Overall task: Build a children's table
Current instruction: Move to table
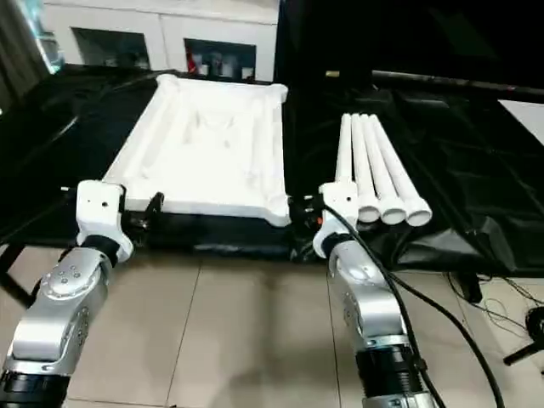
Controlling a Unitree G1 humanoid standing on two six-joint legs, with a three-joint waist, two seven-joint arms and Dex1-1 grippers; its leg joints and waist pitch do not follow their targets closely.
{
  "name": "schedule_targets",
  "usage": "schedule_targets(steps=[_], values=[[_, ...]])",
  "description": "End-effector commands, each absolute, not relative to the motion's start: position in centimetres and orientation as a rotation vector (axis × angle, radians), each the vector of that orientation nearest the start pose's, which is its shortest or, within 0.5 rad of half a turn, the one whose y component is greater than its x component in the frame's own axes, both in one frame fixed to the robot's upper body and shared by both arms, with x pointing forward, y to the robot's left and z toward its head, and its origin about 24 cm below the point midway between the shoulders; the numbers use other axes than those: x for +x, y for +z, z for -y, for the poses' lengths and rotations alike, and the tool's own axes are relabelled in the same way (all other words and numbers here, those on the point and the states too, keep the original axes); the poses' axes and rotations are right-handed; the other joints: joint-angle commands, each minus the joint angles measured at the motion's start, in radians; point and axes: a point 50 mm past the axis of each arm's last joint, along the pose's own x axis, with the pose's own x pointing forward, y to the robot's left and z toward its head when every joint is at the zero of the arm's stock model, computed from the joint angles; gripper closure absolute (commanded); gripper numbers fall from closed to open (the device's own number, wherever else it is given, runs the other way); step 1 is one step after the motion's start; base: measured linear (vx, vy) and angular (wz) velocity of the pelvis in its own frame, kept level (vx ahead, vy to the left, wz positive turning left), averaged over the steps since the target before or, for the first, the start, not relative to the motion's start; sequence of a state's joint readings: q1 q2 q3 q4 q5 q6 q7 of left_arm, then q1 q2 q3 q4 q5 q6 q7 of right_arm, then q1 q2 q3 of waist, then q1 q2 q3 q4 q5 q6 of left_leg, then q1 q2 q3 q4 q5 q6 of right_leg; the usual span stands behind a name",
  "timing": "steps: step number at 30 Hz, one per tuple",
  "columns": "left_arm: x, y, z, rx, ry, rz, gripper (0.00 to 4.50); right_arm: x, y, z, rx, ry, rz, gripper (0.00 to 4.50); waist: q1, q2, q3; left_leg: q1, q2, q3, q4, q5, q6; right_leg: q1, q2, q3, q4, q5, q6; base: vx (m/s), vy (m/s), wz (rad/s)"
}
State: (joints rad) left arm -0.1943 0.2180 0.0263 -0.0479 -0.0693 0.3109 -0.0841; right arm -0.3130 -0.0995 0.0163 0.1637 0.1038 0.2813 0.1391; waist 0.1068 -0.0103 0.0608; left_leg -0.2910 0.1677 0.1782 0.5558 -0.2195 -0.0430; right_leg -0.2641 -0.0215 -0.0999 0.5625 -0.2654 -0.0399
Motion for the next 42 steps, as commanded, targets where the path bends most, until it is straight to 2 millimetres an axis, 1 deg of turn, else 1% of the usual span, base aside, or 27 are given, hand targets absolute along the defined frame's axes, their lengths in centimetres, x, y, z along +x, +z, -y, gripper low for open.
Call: schedule_targets(steps=[1,4,6,7,9,10,11,13,15,16,18,19,20,21,25,27,28,29,30,33,34,36,38,39,40,41,42], values=[[29.1,8.5,-17.8,0.144,-0.091,-0.068,0.91,31.4,6.7,14.1,-0.026,0.211,-0.138,0.75,-0.002,0.007,-0.079,0.004,0.046,-0.023,-0.057,-0.164,0.121,0.049,-0.103,0.068,-0.044,-0.039,-0.137,0.139,0.011,0.04],[29.3,8.6,-17.7,0.145,-0.093,-0.061,0.91,31.6,6.9,14.0,-0.039,0.225,-0.129,0.75,0.025,-0.003,-0.09,-0.069,-0.012,-0.016,-0.008,-0.038,0.153,0.115,-0.096,0.098,-0.051,0.086,-0.075,0.142,0.011,0.11],[29.3,8.6,-17.6,0.145,-0.092,-0.06,0.91,31.7,7.0,13.9,-0.039,0.225,-0.125,0.75,-0.017,0.024,-0.117,0.087,0.07,-0.111,-0.008,0.223,0.29,-0.018,-0.019,0.026,0.083,0.272,0.068,0.181,0.012,0.21],[29.3,8.6,-17.6,0.145,-0.092,-0.06,0.91,31.7,7.0,13.9,-0.039,0.225,-0.125,0.75,-0.062,0.023,-0.115,0.233,0.216,-0.234,-0.004,0.432,0.499,-0.215,-0.082,0.025,0.167,-0.119,0.144,0.162,-0.013,-0.06],[29.3,8.5,-17.6,0.138,-0.092,-0.062,0.91,31.6,7.0,13.8,-0.04,0.228,-0.125,0.75,-0.076,-0.001,-0.106,0.176,0.162,-0.213,0.014,0.657,0.562,-0.274,-0.116,0.07,0.203,-0.044,0.146,0.042,-0.027,-0.35],[29.3,8.4,-17.5,0.136,-0.092,-0.062,0.91,31.6,7.0,13.8,-0.043,0.229,-0.126,0.75,-0.082,-0.012,-0.104,0.151,0.109,-0.184,0.015,0.615,0.532,-0.271,-0.109,0.078,0.181,0.027,0.121,-0.132,0.015,-0.25],[29.3,8.4,-17.5,0.134,-0.093,-0.063,0.91,31.6,7.0,13.7,-0.038,0.235,-0.127,0.75,-0.061,-0.094,-0.094,0.019,-0.128,-0.035,0.066,0.154,0.334,-0.08,-0.08,0.146,0.03,0.202,0.073,-0.115,0.022,0.12],[29.2,8.3,-17.5,0.136,-0.092,-0.068,0.91,31.5,6.9,13.6,-0.041,0.24,-0.13,0.75,-0.027,-0.089,-0.079,-0.068,-0.101,-0.077,0.191,-0.116,0.176,0.016,-0.227,0.261,-0.051,-0.172,-0.145,-0.019,0.005,0.15],[29.1,8.3,-17.5,0.136,-0.095,-0.069,0.91,31.4,6.8,13.5,-0.044,0.242,-0.134,0.75,-0.038,-0.07,-0.072,-0.127,-0.05,-0.108,0.224,-0.05,0.033,0.052,-0.247,0.239,-0.04,-0.132,-0.324,0.142,0.004,-0.05],[29.1,8.2,-17.5,0.136,-0.096,-0.07,0.91,31.4,6.8,13.5,-0.045,0.243,-0.136,0.75,-0.034,-0.051,-0.068,-0.121,-0.03,-0.118,0.216,-0.038,0.006,0.039,-0.259,0.224,-0.05,-0.106,-0.364,0.115,0.033,-0.08],[29.0,8.2,-17.5,0.136,-0.1,-0.073,0.91,31.2,6.6,13.4,-0.051,0.249,-0.144,0.75,-0.059,0.012,-0.058,-0.093,0.024,-0.109,0.04,0.018,0.016,0.004,-0.14,0.083,-0.049,-0.197,-0.291,0.118,0.082,0.01],[29.0,8.2,-17.6,0.139,-0.1,-0.074,0.91,31.2,6.6,13.4,-0.051,0.25,-0.144,0.75,-0.106,0.046,-0.055,-0.044,0.053,-0.147,-0.032,-0.164,0.041,-0.051,-0.02,0.016,0.053,-0.227,-0.172,0.165,0.115,-0.02],[29.0,8.1,-17.6,0.143,-0.1,-0.075,0.91,31.2,6.6,13.4,-0.051,0.251,-0.143,0.75,-0.123,0.051,-0.073,0.042,0.088,-0.19,-0.035,-0.219,0.079,-0.108,-0.023,0.016,0.11,-0.187,-0.124,0.171,0.091,-0.02],[29.0,8.1,-17.6,0.142,-0.099,-0.075,0.91,31.2,6.6,13.3,-0.049,0.252,-0.144,0.75,-0.123,0.049,-0.079,0.074,0.104,-0.223,-0.029,-0.208,0.188,-0.15,-0.035,0.022,0.161,-0.121,-0.025,0.171,0.091,-0.02],[28.9,8.1,-17.7,0.141,-0.1,-0.077,0.91,31.1,6.5,13.4,-0.049,0.253,-0.145,0.75,-0.116,0.003,-0.068,0.057,0.065,-0.142,-0.039,-0.118,0.346,-0.181,-0.07,0.038,0.119,0.07,0.04,0.106,0.029,0.02],[28.9,8.1,-17.7,0.143,-0.101,-0.077,0.91,31.0,6.5,13.4,-0.048,0.254,-0.146,0.75,-0.11,-0.035,-0.065,0.016,0.018,-0.096,-0.031,-0.239,0.289,-0.116,-0.108,0.081,0.033,0.06,-0.008,0.109,-0.076,0.03],[28.9,8.1,-17.7,0.147,-0.103,-0.079,0.91,31.0,6.5,13.4,-0.049,0.255,-0.148,0.75,-0.068,-0.068,-0.073,-0.036,-0.056,-0.06,0.075,-0.247,0.215,-0.026,-0.192,0.176,-0.055,-0.274,-0.062,0.087,-0.093,0.1],[28.9,8.1,-17.7,0.149,-0.104,-0.08,0.91,31.0,6.4,13.4,-0.051,0.255,-0.15,0.75,-0.045,-0.066,-0.074,-0.077,-0.054,-0.078,0.156,-0.145,0.144,0.017,-0.249,0.226,-0.088,-0.479,-0.167,0.099,-0.053,0.06],[28.8,8.1,-17.8,0.149,-0.107,-0.08,0.91,31.0,6.3,13.3,-0.056,0.256,-0.153,0.75,-0.031,-0.055,-0.078,-0.114,-0.049,-0.095,0.165,-0.056,0.088,0.043,-0.231,0.212,-0.068,-0.426,-0.209,0.099,-0.053,0.06],[28.8,8.0,-17.8,0.152,-0.115,-0.081,0.91,30.9,6.3,13.3,-0.057,0.257,-0.154,0.75,-0.03,-0.011,-0.061,-0.122,0.0,-0.106,0.103,0.009,0.05,0.02,-0.185,0.15,-0.057,-0.247,-0.316,0.114,0.012,0.01],[28.8,8.0,-17.8,0.159,-0.123,-0.084,0.91,30.8,6.2,13.3,-0.057,0.256,-0.154,0.75,-0.069,0.043,-0.06,-0.036,0.061,-0.126,-0.022,-0.059,0.063,-0.06,-0.038,0.042,0.022,-0.208,-0.193,0.138,0.081,0.03],[28.7,7.7,-17.5,0.183,-0.174,-0.087,0.91,30.5,6.1,13.4,-0.08,0.244,-0.158,0.75,-0.109,0.073,-0.083,0.085,0.124,-0.21,-0.028,-0.099,0.198,-0.161,-0.047,0.033,0.138,-0.091,-0.07,0.16,0.074,0.08],[28.5,7.5,-16.9,0.148,-0.243,-0.08,0.91,30.2,6.1,13.7,-0.114,0.244,-0.15,0.75,-0.096,0.052,-0.084,0.065,0.096,-0.175,0.029,0.329,0.386,-0.208,-0.076,0.052,0.134,0.095,0.026,0.111,0.047,0.07],[28.3,7.6,-16.4,0.13,-0.3,-0.075,0.91,30.0,6.3,14.2,-0.118,0.25,-0.146,0.75,-0.089,0.043,-0.083,0.039,0.07,-0.151,0.046,0.426,0.387,-0.198,-0.085,0.065,0.102,0.17,0.019,0.094,0.04,0.06],[28.2,7.6,-16.2,0.128,-0.345,-0.065,0.91,29.8,6.4,14.4,-0.112,0.266,-0.146,0.75,-0.075,-0.002,-0.089,-0.024,-0.012,-0.099,0.088,0.451,0.301,-0.135,-0.122,0.108,0.043,0.347,0.001,0.063,0.028,0.1],[28.1,7.8,-16.0,0.129,-0.371,-0.047,0.91,29.7,6.6,14.5,-0.11,0.297,-0.141,0.75,-0.063,-0.023,-0.097,-0.077,-0.045,-0.087,0.094,0.389,0.23,-0.074,-0.154,0.155,0.051,0.561,-0.09,0.0,0.0,0.0],[28.1,8.1,-15.9,0.131,-0.39,-0.027,0.91,29.6,6.8,14.6,-0.111,0.334,-0.132,0.75,-0.057,-0.015,-0.095,-0.093,-0.037,-0.094,0.086,0.352,0.209,-0.066,-0.157,0.154,0.056,0.644,-0.127,0.0,0.0,0.0]])
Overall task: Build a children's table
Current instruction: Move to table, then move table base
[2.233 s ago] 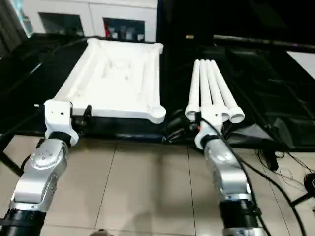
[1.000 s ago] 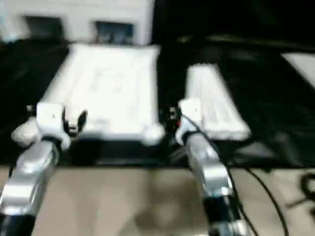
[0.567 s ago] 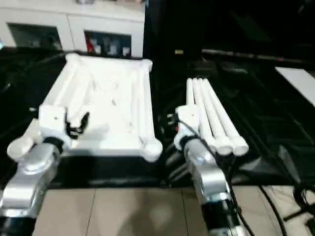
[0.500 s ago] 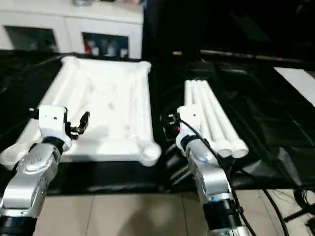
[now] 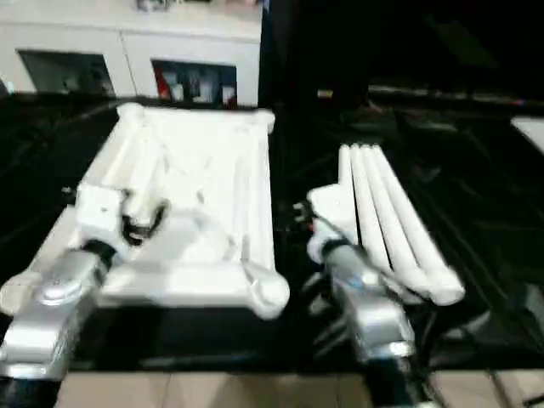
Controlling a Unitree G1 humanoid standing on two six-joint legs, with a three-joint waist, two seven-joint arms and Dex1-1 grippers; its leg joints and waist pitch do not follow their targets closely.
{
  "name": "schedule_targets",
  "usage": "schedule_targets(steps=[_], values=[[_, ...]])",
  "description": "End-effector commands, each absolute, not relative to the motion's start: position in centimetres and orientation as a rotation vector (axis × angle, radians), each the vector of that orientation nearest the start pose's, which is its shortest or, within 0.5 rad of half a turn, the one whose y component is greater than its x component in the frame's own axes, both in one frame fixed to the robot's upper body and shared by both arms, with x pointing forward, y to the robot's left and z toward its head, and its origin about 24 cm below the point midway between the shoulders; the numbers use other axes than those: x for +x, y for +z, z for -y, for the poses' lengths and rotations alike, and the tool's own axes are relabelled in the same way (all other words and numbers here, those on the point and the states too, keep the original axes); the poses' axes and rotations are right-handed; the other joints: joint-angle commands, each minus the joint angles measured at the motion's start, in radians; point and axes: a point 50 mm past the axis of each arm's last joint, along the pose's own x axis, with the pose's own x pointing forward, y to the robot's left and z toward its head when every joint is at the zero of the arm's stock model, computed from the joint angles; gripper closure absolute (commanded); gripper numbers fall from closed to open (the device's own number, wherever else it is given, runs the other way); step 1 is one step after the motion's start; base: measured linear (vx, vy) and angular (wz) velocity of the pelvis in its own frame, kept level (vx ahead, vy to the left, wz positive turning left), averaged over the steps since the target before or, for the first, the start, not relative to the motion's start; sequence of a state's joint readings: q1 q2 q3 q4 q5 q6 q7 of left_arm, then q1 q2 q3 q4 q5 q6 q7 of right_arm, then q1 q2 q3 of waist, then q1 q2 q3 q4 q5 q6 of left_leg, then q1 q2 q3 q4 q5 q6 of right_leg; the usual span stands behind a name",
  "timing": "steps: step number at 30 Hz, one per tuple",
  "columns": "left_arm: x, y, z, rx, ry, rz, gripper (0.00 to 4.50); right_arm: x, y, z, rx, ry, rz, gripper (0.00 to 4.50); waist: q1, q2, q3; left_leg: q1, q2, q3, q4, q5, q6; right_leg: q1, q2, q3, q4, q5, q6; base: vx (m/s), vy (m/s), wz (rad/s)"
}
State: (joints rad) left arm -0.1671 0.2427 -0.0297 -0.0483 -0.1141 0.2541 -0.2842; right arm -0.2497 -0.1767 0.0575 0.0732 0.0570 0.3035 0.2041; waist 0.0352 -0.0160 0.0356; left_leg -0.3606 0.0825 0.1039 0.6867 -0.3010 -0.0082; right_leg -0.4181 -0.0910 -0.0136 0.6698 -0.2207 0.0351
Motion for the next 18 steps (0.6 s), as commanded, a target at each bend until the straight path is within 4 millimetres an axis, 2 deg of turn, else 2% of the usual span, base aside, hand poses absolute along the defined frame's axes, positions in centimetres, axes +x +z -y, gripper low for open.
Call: schedule_targets(steps=[1,2,3,4,5,6,7,8,9,10,11,12,13,14,15,16,17,18], values=[[28.0,8.4,-16.0,0.132,-0.415,-0.005,0.91,29.4,7.0,14.5,-0.111,0.39,-0.127,0.75,0.018,-0.001,-0.077,-0.027,0.057,-0.02,-0.051,0.412,0.156,0.1,-0.085,0.063,-0.04,0.665,-0.234,0.0,0.0,0.0],[28.1,8.6,-16.0,0.138,-0.443,-0.007,0.91,29.2,7.4,14.6,-0.108,0.464,-0.126,0.75,0.012,0.008,-0.073,-0.028,0.067,-0.018,-0.069,0.368,0.126,0.099,-0.062,0.045,-0.037,0.668,-0.29,0.0,0.0,0.0],[28.3,8.8,-16.0,0.156,-0.492,-0.006,0.91,29.1,7.7,14.8,-0.117,0.556,-0.134,0.75,0.0,0.021,-0.061,-0.016,0.085,-0.021,-0.086,0.254,0.106,0.093,-0.044,0.026,-0.053,0.421,-0.337,0.0,0.0,0.0],[28.3,8.8,-16.0,0.161,-0.515,-0.006,0.91,29.0,7.7,14.9,-0.12,0.585,-0.141,0.75,0.0,0.021,-0.061,-0.016,0.085,-0.021,-0.086,0.254,0.106,0.093,-0.044,0.026,-0.053,0.421,-0.337,0.0,0.0,0.0],[28.3,8.8,-16.1,0.168,-0.559,-0.015,0.91,29.0,7.8,15.0,-0.132,0.636,-0.152,0.75,-0.005,0.022,-0.052,-0.008,0.099,-0.021,-0.098,0.155,0.105,0.09,-0.045,0.022,-0.068,0.23,-0.352,0.0,0.0,0.0],[28.2,8.8,-16.1,0.17,-0.587,-0.02,0.91,28.9,7.7,15.0,-0.141,0.663,-0.159,0.75,-0.003,0.027,-0.046,0.005,0.108,-0.016,-0.103,0.083,0.098,0.078,-0.045,0.023,-0.082,0.107,-0.358,0.0,0.0,0.0],[28.1,9.2,-15.9,0.179,-0.665,-0.023,0.91,28.9,7.9,15.3,-0.171,0.726,-0.18,0.75,-0.006,0.028,-0.039,0.005,0.112,-0.014,-0.108,0.038,0.094,0.076,-0.047,0.024,-0.088,0.049,-0.361,-0.055,-0.033,0.08],[28.0,9.4,-15.7,0.179,-0.708,-0.026,0.91,29.0,8.0,15.5,-0.187,0.759,-0.189,0.75,0.0,0.003,-0.027,0.008,0.119,-0.007,-0.119,-0.083,0.074,0.079,-0.058,0.025,-0.1,-0.145,-0.348,-0.059,-0.038,0.11],[27.7,9.9,-15.2,0.186,-0.804,-0.023,0.91,29.2,8.3,16.0,-0.212,0.811,-0.205,0.75,-0.002,0.011,-0.022,0.025,0.124,0.007,-0.123,-0.17,0.037,0.064,-0.057,0.026,-0.117,-0.274,-0.327,-0.059,-0.038,0.11],[27.7,10.0,-15.2,0.188,-0.824,-0.022,0.91,29.2,8.4,16.1,-0.217,0.819,-0.208,0.75,0.002,0.002,-0.028,0.022,0.128,0.011,-0.125,-0.15,0.021,0.07,-0.062,0.026,-0.115,-0.296,-0.307,0.0,0.0,0.0],[27.4,10.1,-14.8,0.206,-0.913,-0.034,0.91,29.5,8.7,16.5,-0.222,0.856,-0.214,0.75,0.002,-0.002,-0.028,0.02,0.129,0.016,-0.128,-0.133,0.019,0.069,-0.061,0.026,-0.116,-0.283,-0.301,-0.05,-0.039,0.07],[27.1,10.1,-14.7,0.232,-0.994,-0.057,0.91,29.7,8.9,16.6,-0.23,0.893,-0.221,0.75,0.002,0.009,-0.025,0.022,0.13,0.024,-0.131,-0.141,0.006,0.062,-0.055,0.025,-0.119,-0.291,-0.288,-0.05,-0.039,0.07],[27.0,10.1,-14.6,0.242,-1.023,-0.067,0.91,29.7,9.0,16.7,-0.232,0.909,-0.224,0.75,0.003,0.006,-0.025,0.02,0.13,0.025,-0.132,-0.145,0.004,0.063,-0.056,0.025,-0.118,-0.297,-0.281,-0.055,-0.032,0.06],[26.5,10.0,-14.4,0.334,-1.147,-0.113,0.91,29.4,9.1,16.5,-0.265,1.013,-0.271,0.75,0.008,0.037,-0.026,0.024,0.128,0.026,-0.133,-0.156,-0.014,0.06,-0.054,0.025,-0.119,-0.303,-0.268,0.0,0.0,0.0],[26.5,10.0,-14.4,0.334,-1.147,-0.113,0.91,29.4,9.1,16.5,-0.265,1.013,-0.271,0.75,0.006,0.024,-0.027,0.026,0.13,0.028,-0.133,-0.157,-0.011,0.06,-0.052,0.025,-0.124,-0.292,-0.267,0.0,0.0,0.0],[26.4,10.0,-14.4,0.373,-1.188,-0.126,0.91,29.2,9.1,16.4,-0.28,1.054,-0.29,0.75,0.006,0.018,-0.029,0.017,0.13,0.028,-0.134,-0.122,-0.005,0.068,-0.051,0.027,-0.114,-0.236,-0.279,0.0,0.0,0.0],[26.3,9.9,-14.2,0.42,-1.237,-0.152,0.91,29.0,9.2,16.3,-0.298,1.1,-0.31,0.75,0.007,0.018,-0.029,0.014,0.13,0.028,-0.135,-0.107,0.0,0.07,-0.05,0.026,-0.112,-0.222,-0.28,0.0,0.0,0.0],[26.3,9.6,-14.1,0.47,-1.293,-0.191,0.91,28.7,9.3,16.1,-0.321,1.152,-0.322,0.75,0.01,0.042,-0.031,0.015,0.131,0.027,-0.133,-0.098,0.0,0.069,-0.052,0.023,-0.112,-0.215,-0.286,0.0,0.0,0.0]])
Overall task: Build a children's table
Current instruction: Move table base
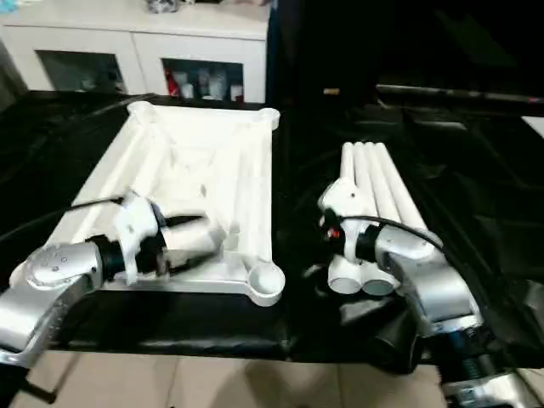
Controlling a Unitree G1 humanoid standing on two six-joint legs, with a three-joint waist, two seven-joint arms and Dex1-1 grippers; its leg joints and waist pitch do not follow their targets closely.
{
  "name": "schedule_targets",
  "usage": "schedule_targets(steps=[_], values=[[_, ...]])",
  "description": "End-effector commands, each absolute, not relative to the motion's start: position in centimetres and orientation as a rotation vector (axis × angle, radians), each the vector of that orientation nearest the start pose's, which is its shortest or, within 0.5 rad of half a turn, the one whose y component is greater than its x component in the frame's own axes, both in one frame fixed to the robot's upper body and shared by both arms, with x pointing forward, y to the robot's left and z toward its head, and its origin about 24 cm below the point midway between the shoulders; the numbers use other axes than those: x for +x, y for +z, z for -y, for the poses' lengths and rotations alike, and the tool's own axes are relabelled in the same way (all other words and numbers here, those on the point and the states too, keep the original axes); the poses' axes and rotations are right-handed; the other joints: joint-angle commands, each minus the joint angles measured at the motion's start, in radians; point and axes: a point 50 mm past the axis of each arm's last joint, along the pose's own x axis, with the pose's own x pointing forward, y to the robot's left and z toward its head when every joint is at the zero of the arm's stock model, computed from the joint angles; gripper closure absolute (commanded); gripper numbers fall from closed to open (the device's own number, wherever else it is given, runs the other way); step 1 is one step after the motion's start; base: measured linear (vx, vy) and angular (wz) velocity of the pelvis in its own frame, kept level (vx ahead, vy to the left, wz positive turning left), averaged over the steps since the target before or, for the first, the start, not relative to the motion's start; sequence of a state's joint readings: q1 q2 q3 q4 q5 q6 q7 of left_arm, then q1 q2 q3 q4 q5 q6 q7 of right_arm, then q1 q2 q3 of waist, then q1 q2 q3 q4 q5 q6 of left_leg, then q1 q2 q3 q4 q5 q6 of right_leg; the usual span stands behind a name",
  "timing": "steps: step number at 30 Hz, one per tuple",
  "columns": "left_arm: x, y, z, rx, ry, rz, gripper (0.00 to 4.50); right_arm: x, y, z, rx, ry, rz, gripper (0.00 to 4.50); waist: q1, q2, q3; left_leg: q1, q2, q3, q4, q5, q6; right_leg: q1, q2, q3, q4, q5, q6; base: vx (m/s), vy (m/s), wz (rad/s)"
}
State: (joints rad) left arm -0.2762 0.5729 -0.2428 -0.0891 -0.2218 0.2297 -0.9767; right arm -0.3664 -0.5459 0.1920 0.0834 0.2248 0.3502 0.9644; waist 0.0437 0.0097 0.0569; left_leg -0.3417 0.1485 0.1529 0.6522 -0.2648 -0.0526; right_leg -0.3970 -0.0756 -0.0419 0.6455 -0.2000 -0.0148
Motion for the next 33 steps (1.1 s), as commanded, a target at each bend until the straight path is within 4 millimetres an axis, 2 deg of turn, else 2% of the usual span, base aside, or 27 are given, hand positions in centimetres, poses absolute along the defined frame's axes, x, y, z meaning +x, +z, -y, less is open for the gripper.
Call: schedule_targets(steps=[1,2,6,7,8,9,11,13,14,15,16,22,24,33], values=[[26.3,9.5,-14.0,0.494,-1.332,-0.222,0.91,28.5,9.3,16.0,-0.336,1.183,-0.328,0.75,0.001,0.011,-0.054,-0.005,0.065,-0.022,-0.099,-0.128,0.048,0.049,-0.066,0.051,-0.089,-0.227,-0.237,0.0,0.0,0.0],[26.3,9.3,-14.0,0.499,-1.347,-0.242,1.08,28.4,9.3,16.0,-0.341,1.191,-0.332,0.75,0.005,0.008,-0.058,-0.013,0.064,-0.021,-0.093,-0.063,0.057,0.056,-0.07,0.052,-0.079,-0.16,-0.254,0.0,0.0,0.0],[26.2,8.9,-14.5,0.516,-1.394,-0.318,1.29,27.7,9.2,15.9,-0.36,1.24,-0.362,0.75,0.005,0.004,-0.063,-0.021,0.062,-0.019,-0.093,-0.026,0.064,0.062,-0.067,0.049,-0.075,-0.118,-0.259,0.0,0.0,0.0],[26.2,8.6,-14.6,0.527,-1.397,-0.342,1.4,27.6,9.2,16.0,-0.363,1.242,-0.369,0.75,0.002,0.002,-0.063,-0.018,0.062,-0.017,-0.092,-0.026,0.068,0.058,-0.066,0.049,-0.076,-0.114,-0.264,0.0,0.0,0.0],[26.2,8.4,-14.7,0.535,-1.4,-0.357,1.57,27.5,9.2,16.1,-0.365,1.244,-0.374,0.75,0.003,0.007,-0.062,-0.016,0.064,-0.016,-0.093,-0.032,0.07,0.055,-0.065,0.048,-0.077,-0.122,-0.269,0.0,0.0,0.0],[26.2,8.2,-14.7,0.543,-1.398,-0.371,1.57,27.5,9.2,16.3,-0.366,1.243,-0.379,0.75,0.003,0.008,-0.061,-0.017,0.064,-0.016,-0.093,-0.036,0.069,0.055,-0.065,0.047,-0.078,-0.128,-0.27,0.0,0.0,0.0],[26.5,7.9,-14.9,0.564,-1.387,-0.41,1.73,27.3,9.4,16.3,-0.368,1.251,-0.378,0.75,0.002,0.003,-0.06,-0.016,0.065,-0.015,-0.095,-0.051,0.065,0.054,-0.064,0.047,-0.082,-0.155,-0.267,0.0,0.0,0.0],[26.8,7.7,-15.3,0.58,-1.37,-0.431,1.85,27.1,9.5,16.3,-0.372,1.259,-0.377,0.75,0.003,0.006,-0.058,-0.014,0.066,-0.015,-0.097,-0.064,0.059,0.052,-0.064,0.047,-0.084,-0.183,-0.257,0.0,0.0,0.0],[27.1,7.6,-15.3,0.588,-1.363,-0.44,2.05,27.1,9.5,16.4,-0.381,1.259,-0.375,0.75,0.004,0.013,-0.057,-0.014,0.066,-0.017,-0.098,-0.076,0.052,0.052,-0.064,0.047,-0.085,-0.201,-0.252,0.0,0.0,0.0],[27.3,7.5,-15.6,0.594,-1.352,-0.457,2.12,27.2,9.4,16.5,-0.395,1.241,-0.373,0.75,0.003,0.009,-0.059,-0.014,0.066,-0.016,-0.098,-0.08,0.047,0.052,-0.065,0.047,-0.086,-0.201,-0.249,0.0,0.0,0.0],[27.4,7.4,-15.8,0.599,-1.346,-0.472,2.12,27.3,9.2,16.5,-0.415,1.234,-0.376,0.75,0.004,0.012,-0.06,-0.015,0.065,-0.017,-0.098,-0.075,0.044,0.053,-0.066,0.047,-0.084,-0.194,-0.249,0.0,0.0,0.0],[28.2,7.3,-15.9,0.592,-1.324,-0.463,2.61,27.2,9.1,16.5,-0.427,1.239,-0.381,0.75,0.005,0.012,-0.061,-0.017,0.066,-0.017,-0.097,-0.066,0.043,0.055,-0.067,0.046,-0.082,-0.155,-0.262,0.0,0.0,0.0],[28.4,7.0,-15.8,0.601,-1.343,-0.48,2.85,27.2,8.7,16.6,-0.452,1.235,-0.4,0.75,0.005,0.017,-0.061,-0.015,0.067,-0.017,-0.098,-0.072,0.043,0.054,-0.066,0.045,-0.083,-0.145,-0.27,0.0,0.0,0.0],[28.9,6.5,-16.0,0.592,-1.363,-0.525,3.56,27.6,8.8,16.8,-0.475,1.218,-0.392,0.75,0.006,0.016,-0.061,-0.016,0.068,-0.017,-0.099,-0.075,0.041,0.057,-0.069,0.046,-0.083,-0.135,-0.276,0.0,0.0,0.0]])
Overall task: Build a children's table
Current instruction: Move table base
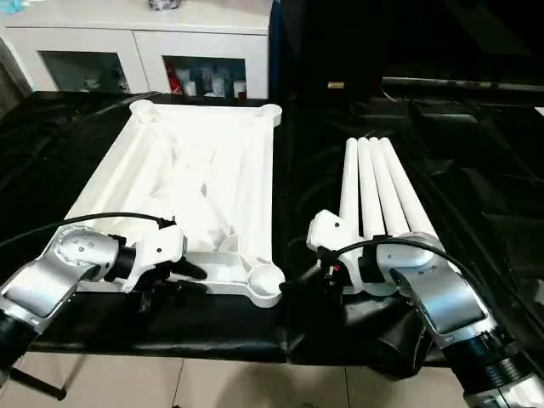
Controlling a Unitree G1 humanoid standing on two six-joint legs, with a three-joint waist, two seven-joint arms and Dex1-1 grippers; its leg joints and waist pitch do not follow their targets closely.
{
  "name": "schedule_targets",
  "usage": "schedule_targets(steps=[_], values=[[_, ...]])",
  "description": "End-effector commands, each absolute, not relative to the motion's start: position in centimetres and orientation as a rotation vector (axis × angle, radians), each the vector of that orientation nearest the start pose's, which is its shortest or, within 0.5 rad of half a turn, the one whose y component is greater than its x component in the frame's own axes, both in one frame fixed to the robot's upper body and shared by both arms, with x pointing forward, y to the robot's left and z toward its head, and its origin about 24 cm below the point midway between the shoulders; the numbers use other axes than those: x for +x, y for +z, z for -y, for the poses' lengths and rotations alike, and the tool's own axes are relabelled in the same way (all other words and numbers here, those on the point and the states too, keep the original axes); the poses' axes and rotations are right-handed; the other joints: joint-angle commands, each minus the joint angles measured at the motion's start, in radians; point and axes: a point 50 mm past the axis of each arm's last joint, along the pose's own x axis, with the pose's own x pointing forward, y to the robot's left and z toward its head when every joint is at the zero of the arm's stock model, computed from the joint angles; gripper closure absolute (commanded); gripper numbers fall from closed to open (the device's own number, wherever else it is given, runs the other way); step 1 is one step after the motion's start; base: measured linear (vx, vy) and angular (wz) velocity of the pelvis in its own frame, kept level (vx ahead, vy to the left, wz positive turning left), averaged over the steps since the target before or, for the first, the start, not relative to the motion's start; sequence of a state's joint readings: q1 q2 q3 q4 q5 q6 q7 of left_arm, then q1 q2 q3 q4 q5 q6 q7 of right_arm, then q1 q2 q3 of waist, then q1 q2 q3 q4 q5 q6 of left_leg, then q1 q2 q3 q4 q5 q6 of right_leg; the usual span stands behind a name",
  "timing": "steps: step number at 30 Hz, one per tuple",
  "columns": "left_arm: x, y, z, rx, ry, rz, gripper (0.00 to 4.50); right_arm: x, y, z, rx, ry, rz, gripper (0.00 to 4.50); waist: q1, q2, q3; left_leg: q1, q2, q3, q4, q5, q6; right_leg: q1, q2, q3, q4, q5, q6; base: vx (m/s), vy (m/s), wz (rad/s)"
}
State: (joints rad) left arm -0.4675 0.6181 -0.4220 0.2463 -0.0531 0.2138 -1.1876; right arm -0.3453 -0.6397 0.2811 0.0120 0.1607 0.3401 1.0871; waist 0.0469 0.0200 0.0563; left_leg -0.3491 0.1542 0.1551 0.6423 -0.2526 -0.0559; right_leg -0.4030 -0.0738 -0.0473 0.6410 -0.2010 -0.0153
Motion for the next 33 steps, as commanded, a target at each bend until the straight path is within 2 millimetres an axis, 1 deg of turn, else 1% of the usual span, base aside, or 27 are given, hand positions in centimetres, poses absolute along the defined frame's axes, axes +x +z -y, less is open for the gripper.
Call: schedule_targets(steps=[1,2,4,5,6,7,8,9,10,12,13,14,16,17,18,19,20,21,22,23,25,26,27,28,29,31,33], values=[[28.9,6.4,-16.0,0.586,-1.366,-0.531,3.56,27.8,8.7,16.9,-0.486,1.212,-0.394,0.75,0.003,0.006,-0.061,-0.008,0.063,-0.019,-0.089,-0.088,0.044,0.062,-0.071,0.051,-0.078,-0.135,-0.277,0.0,0.0,0.0],[28.9,6.4,-16.0,0.582,-1.368,-0.534,3.75,27.8,8.7,17.0,-0.49,1.211,-0.393,0.75,0.003,0.005,-0.06,-0.008,0.062,-0.019,-0.089,-0.089,0.044,0.062,-0.071,0.051,-0.079,-0.138,-0.28,0.0,0.0,0.0],[28.9,6.2,-16.0,0.572,-1.365,-0.54,3.88,27.9,8.8,17.0,-0.496,1.209,-0.387,0.75,0.004,0.006,-0.06,-0.007,0.064,-0.019,-0.089,-0.093,0.043,0.062,-0.072,0.052,-0.08,-0.141,-0.282,0.0,0.0,0.0],[29.1,6.1,-16.0,0.56,-1.348,-0.54,4.01,28.0,8.9,16.9,-0.497,1.207,-0.38,0.75,0.004,0.002,-0.059,-0.008,0.064,-0.019,-0.09,-0.09,0.046,0.063,-0.072,0.052,-0.079,-0.139,-0.282,0.0,0.0,0.0],[29.2,6.1,-16.1,0.553,-1.331,-0.543,4.14,28.1,8.9,16.9,-0.498,1.203,-0.373,0.75,0.005,0.004,-0.06,-0.008,0.064,-0.018,-0.089,-0.088,0.047,0.063,-0.072,0.052,-0.079,-0.138,-0.282,0.0,0.0,0.0],[29.2,6.1,-16.2,0.551,-1.324,-0.545,4.14,28.1,8.9,16.8,-0.499,1.201,-0.37,0.75,0.005,0.004,-0.06,-0.007,0.064,-0.018,-0.089,-0.088,0.047,0.061,-0.072,0.052,-0.079,-0.138,-0.282,0.0,0.0,0.0],[29.3,6.1,-16.4,0.549,-1.308,-0.551,4.26,28.2,9.0,16.8,-0.498,1.196,-0.363,0.75,0.006,0.001,-0.06,-0.007,0.065,-0.018,-0.09,-0.089,0.048,0.062,-0.073,0.052,-0.079,-0.145,-0.28,0.0,0.0,0.0],[29.4,6.1,-16.4,0.547,-1.3,-0.553,4.33,28.2,9.0,16.7,-0.498,1.194,-0.359,0.75,0.006,0.001,-0.06,-0.007,0.065,-0.018,-0.09,-0.089,0.048,0.062,-0.073,0.052,-0.079,-0.145,-0.28,0.0,0.0,0.0],[29.6,6.1,-16.9,0.538,-1.261,-0.561,4.4,28.4,9.1,16.6,-0.498,1.185,-0.342,0.75,0.003,0.001,-0.06,-0.01,0.065,-0.019,-0.09,-0.08,0.047,0.064,-0.074,0.052,-0.078,-0.139,-0.278,0.0,0.0,0.0],[29.5,6.1,-17.9,0.517,-1.206,-0.566,4.48,28.7,9.0,16.4,-0.492,1.162,-0.326,0.75,-0.008,-0.004,-0.061,-0.015,0.063,-0.02,-0.089,-0.066,0.05,0.067,-0.074,0.05,-0.075,-0.126,-0.278,0.0,0.0,0.0],[29.5,6.1,-18.0,0.517,-1.205,-0.567,4.48,28.7,9.0,16.4,-0.492,1.162,-0.325,0.75,-0.008,-0.004,-0.061,-0.015,0.063,-0.02,-0.089,-0.066,0.05,0.067,-0.074,0.05,-0.075,-0.126,-0.278,0.0,0.0,0.0],[29.3,6.1,-18.7,0.515,-1.179,-0.578,4.48,28.8,9.0,16.3,-0.493,1.156,-0.319,0.75,-0.011,-0.003,-0.061,-0.016,0.062,-0.02,-0.089,-0.065,0.051,0.068,-0.074,0.05,-0.076,-0.129,-0.277,0.0,0.0,0.0],[29.1,6.1,-19.2,0.524,-1.16,-0.583,4.48,28.8,8.9,16.3,-0.495,1.154,-0.318,0.75,-0.016,-0.001,-0.061,-0.015,0.061,-0.019,-0.088,-0.064,0.056,0.066,-0.073,0.05,-0.078,-0.136,-0.278,0.0,0.0,0.0],[28.8,6.1,-20.1,0.533,-1.137,-0.586,4.48,28.9,8.9,16.3,-0.502,1.15,-0.315,0.75,-0.019,-0.012,-0.06,-0.015,0.061,-0.017,-0.088,-0.067,0.061,0.066,-0.07,0.05,-0.081,-0.144,-0.274,0.0,0.0,0.0],[28.8,6.1,-20.2,0.533,-1.136,-0.586,4.48,28.9,8.9,16.3,-0.502,1.15,-0.315,0.75,-0.017,-0.007,-0.06,-0.014,0.062,-0.019,-0.089,-0.064,0.062,0.065,-0.071,0.05,-0.078,-0.145,-0.274,0.0,0.0,0.0],[28.5,6.1,-20.9,0.546,-1.129,-0.581,4.48,29.0,8.9,16.3,-0.503,1.148,-0.314,0.75,-0.02,-0.012,-0.059,-0.014,0.063,-0.016,-0.09,-0.059,0.067,0.063,-0.069,0.05,-0.081,-0.144,-0.273,0.0,0.0,0.0],[28.5,6.1,-20.9,0.546,-1.129,-0.581,4.48,29.0,8.9,16.3,-0.503,1.148,-0.314,0.75,-0.02,-0.006,-0.058,-0.016,0.064,-0.017,-0.091,-0.055,0.066,0.064,-0.07,0.05,-0.079,-0.144,-0.272,0.0,0.0,0.0],[28.4,6.1,-21.3,0.557,-1.129,-0.577,4.48,29.0,8.9,16.3,-0.505,1.148,-0.314,0.75,-0.018,-0.004,-0.059,-0.011,0.065,-0.016,-0.09,-0.057,0.066,0.061,-0.069,0.05,-0.08,-0.146,-0.273,0.0,0.0,0.0],[28.4,6.1,-21.3,0.557,-1.129,-0.577,4.48,29.0,8.9,16.3,-0.505,1.148,-0.314,0.75,-0.018,-0.003,-0.059,-0.011,0.066,-0.015,-0.09,-0.058,0.066,0.06,-0.068,0.051,-0.079,-0.137,-0.276,0.0,0.0,0.0],[28.0,6.1,-22.4,0.584,-1.13,-0.559,4.48,29.2,8.9,16.3,-0.511,1.149,-0.314,0.75,-0.013,-0.01,-0.059,-0.01,0.066,-0.015,-0.09,-0.052,0.069,0.059,-0.069,0.051,-0.078,-0.134,-0.276,0.0,0.0,0.0],[28.0,6.1,-22.5,0.585,-1.129,-0.558,4.48,29.2,8.9,16.3,-0.512,1.15,-0.314,0.75,-0.013,-0.007,-0.059,-0.01,0.066,-0.013,-0.092,-0.053,0.066,0.059,-0.068,0.051,-0.079,-0.134,-0.274,0.0,0.0,0.0],[27.9,6.2,-23.0,0.59,-1.119,-0.555,4.48,29.3,8.9,16.3,-0.512,1.151,-0.314,0.75,-0.008,-0.008,-0.059,-0.006,0.067,-0.011,-0.092,-0.053,0.063,0.057,-0.067,0.052,-0.079,-0.13,-0.273,0.0,0.0,0.0],[28.0,6.3,-23.0,0.583,-1.12,-0.545,4.48,29.4,8.9,16.3,-0.512,1.151,-0.313,0.75,-0.008,-0.008,-0.059,-0.006,0.067,-0.011,-0.092,-0.053,0.063,0.057,-0.067,0.052,-0.079,-0.13,-0.273,0.0,0.0,0.0],[28.1,6.7,-22.8,0.561,-1.127,-0.506,4.48,29.4,8.9,16.2,-0.511,1.152,-0.311,0.75,-0.003,-0.012,-0.059,-0.005,0.068,-0.01,-0.093,-0.044,0.061,0.056,-0.068,0.053,-0.076,-0.114,-0.276,0.0,0.0,0.0],[28.3,7.1,-22.4,0.544,-1.145,-0.459,4.48,29.5,8.9,16.2,-0.51,1.154,-0.309,0.75,-0.002,-0.011,-0.059,-0.005,0.069,-0.01,-0.093,-0.043,0.06,0.055,-0.068,0.052,-0.075,-0.112,-0.277,0.0,0.0,0.0],[28.4,7.4,-22.0,0.545,-1.167,-0.42,4.48,29.5,8.9,16.1,-0.509,1.155,-0.309,0.75,0.001,-0.011,-0.061,-0.004,0.07,-0.01,-0.093,-0.023,0.061,0.056,-0.068,0.052,-0.07,-0.07,-0.286,0.0,0.0,0.0],[28.4,7.4,-21.9,0.558,-1.182,-0.407,4.48,29.5,8.8,16.1,-0.509,1.155,-0.309,0.75,0.002,-0.012,-0.061,-0.004,0.07,-0.009,-0.093,-0.021,0.062,0.057,-0.069,0.052,-0.069,-0.058,-0.288,0.0,0.0,0.0]])
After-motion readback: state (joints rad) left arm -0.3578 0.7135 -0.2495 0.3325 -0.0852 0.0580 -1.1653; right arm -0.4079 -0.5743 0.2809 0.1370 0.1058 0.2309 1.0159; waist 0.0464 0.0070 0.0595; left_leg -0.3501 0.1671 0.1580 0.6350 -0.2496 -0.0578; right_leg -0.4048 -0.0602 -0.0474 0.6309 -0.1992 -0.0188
